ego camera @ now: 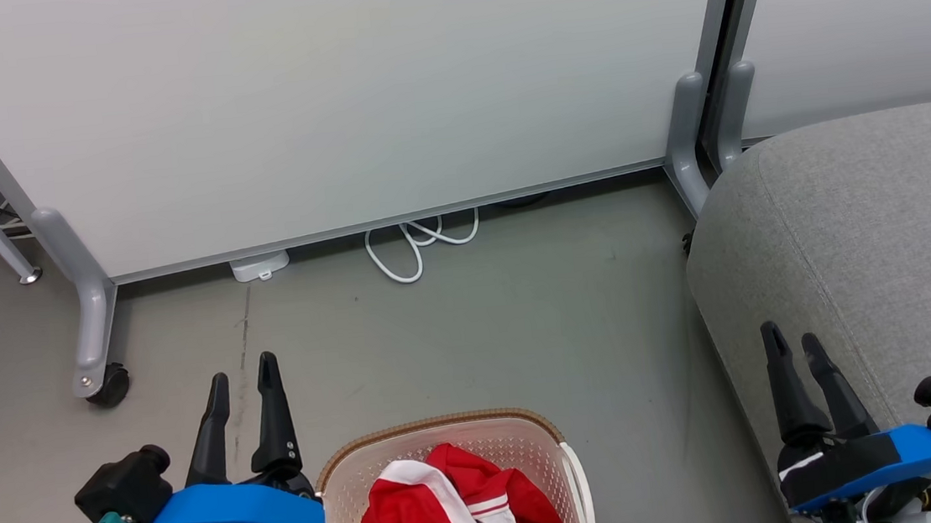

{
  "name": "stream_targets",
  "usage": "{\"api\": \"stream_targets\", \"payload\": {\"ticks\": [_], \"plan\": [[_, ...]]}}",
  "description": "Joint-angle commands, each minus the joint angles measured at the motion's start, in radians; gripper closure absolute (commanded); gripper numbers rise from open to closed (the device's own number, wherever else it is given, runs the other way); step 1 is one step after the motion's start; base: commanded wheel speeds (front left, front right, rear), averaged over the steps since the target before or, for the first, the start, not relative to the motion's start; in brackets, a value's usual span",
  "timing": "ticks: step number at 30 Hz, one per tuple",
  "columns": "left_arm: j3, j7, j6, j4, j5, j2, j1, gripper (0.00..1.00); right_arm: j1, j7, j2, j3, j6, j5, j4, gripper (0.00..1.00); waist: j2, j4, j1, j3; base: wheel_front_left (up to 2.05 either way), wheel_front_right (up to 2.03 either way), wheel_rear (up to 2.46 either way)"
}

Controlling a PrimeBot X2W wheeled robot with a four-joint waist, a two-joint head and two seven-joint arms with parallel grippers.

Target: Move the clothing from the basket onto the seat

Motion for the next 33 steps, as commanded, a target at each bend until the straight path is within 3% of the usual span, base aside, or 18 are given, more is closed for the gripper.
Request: {"api": "stream_targets", "payload": {"ticks": [1,33], "plan": [[-0.008,-0.011,-0.003,-0.009,0.031,0.006,-0.015,0.00,-0.011,-0.007,-0.008,0.001,0.002,-0.035,-0.012,0.00,0.0000,0.000,0.0000,0.000,0.00,0.00,0.00],[-0.033,-0.081,0.004,0.041,0.287,0.007,-0.012,0.00,0.002,-0.036,-0.010,0.024,0.002,-0.340,-0.035,0.00,0.0000,0.004,0.0000,0.004,0.00,0.00,0.00]]}}
